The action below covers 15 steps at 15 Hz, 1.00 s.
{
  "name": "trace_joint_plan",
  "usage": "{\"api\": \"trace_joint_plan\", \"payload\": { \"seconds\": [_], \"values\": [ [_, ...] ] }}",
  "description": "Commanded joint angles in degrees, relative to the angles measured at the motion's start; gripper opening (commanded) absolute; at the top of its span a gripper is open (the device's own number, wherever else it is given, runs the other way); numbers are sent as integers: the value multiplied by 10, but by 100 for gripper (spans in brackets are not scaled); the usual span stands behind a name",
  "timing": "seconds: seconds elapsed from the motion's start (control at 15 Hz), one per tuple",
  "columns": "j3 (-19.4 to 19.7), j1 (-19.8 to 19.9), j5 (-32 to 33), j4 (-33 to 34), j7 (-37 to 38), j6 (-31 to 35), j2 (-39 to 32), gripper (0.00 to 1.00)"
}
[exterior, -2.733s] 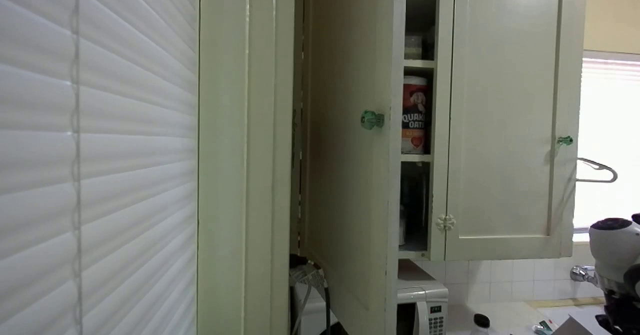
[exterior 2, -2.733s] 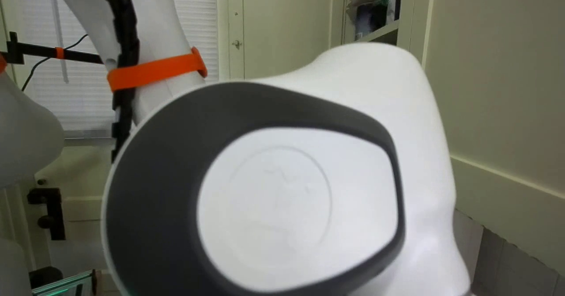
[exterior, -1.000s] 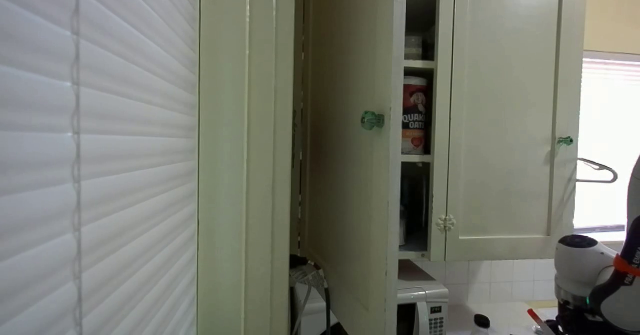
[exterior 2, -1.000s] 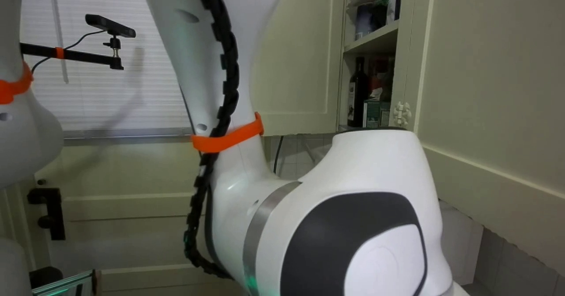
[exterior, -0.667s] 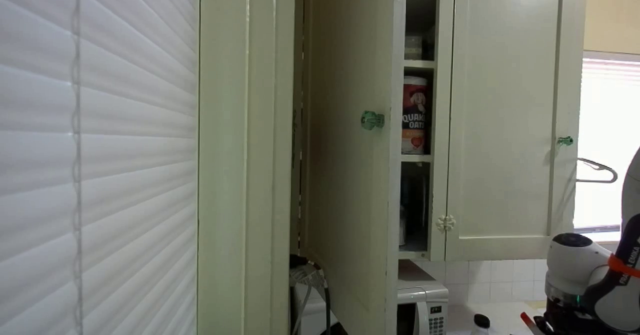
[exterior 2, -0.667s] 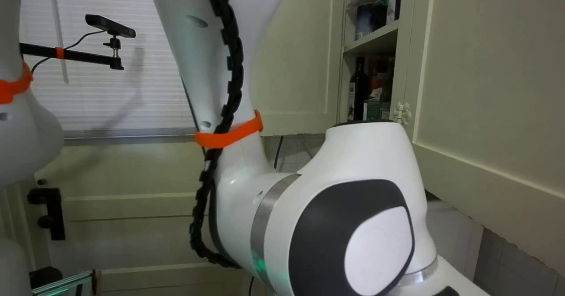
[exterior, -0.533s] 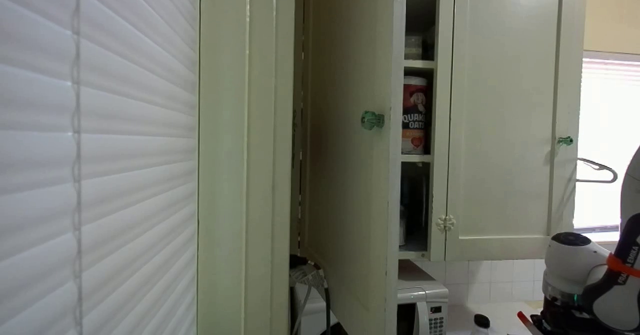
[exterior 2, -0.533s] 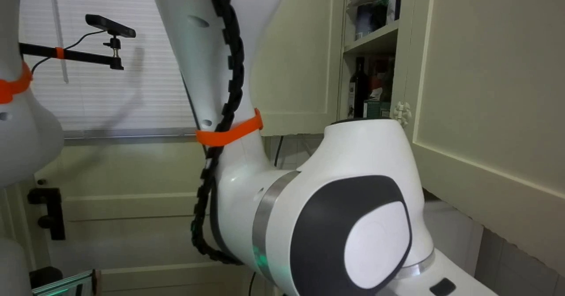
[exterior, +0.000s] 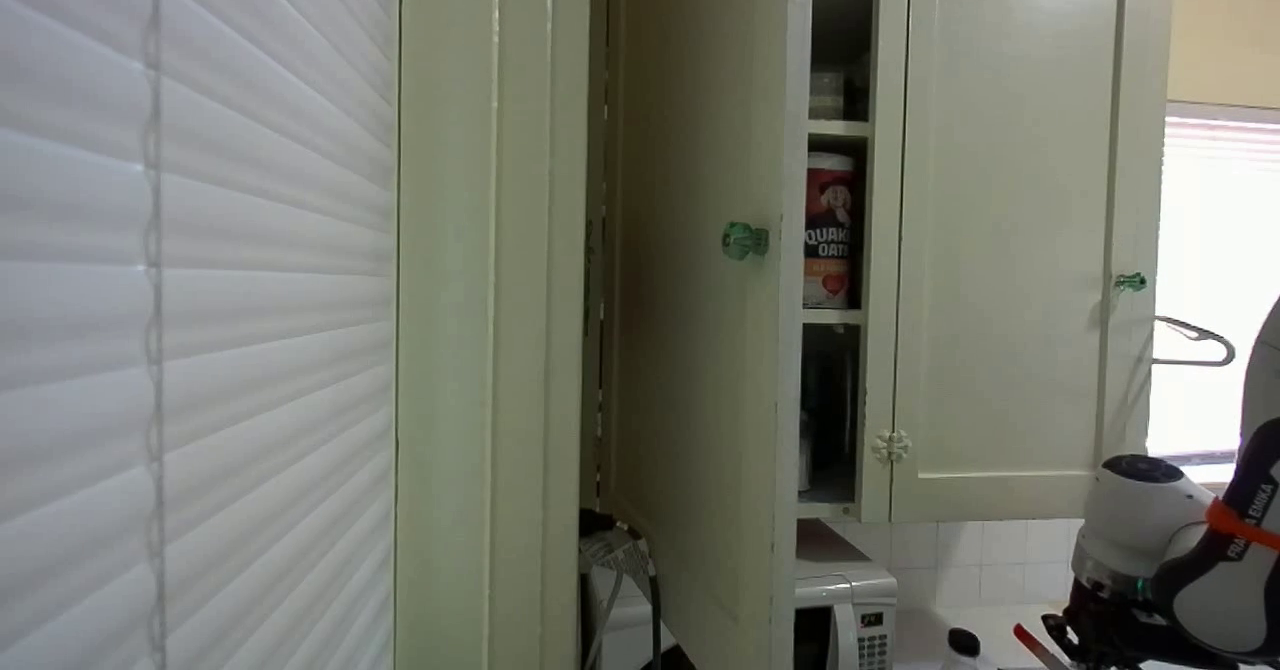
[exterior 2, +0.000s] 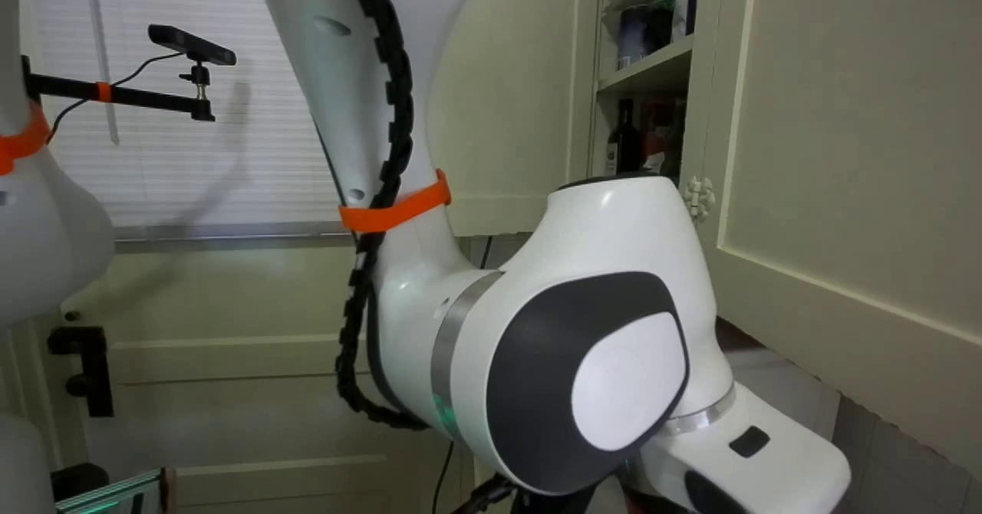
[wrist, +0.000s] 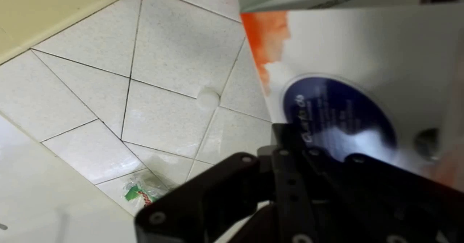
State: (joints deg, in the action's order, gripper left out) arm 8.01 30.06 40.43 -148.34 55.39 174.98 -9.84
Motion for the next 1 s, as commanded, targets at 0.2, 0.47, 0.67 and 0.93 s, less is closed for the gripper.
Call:
{"api": "trace_joint_plan", "payload": {
  "seconds": [0.2, 0.47, 0.67, 0.93],
  "values": [
    [-59, 40, -95, -54, -99, 17, 50, 0],
    [-11, -65, -298, -81, -248, 48, 53, 0],
    [-122, 9, -363, -79, -292, 35, 59, 0],
    [-183, 38, -431, -62, -349, 18, 59, 0]
  ]
}}
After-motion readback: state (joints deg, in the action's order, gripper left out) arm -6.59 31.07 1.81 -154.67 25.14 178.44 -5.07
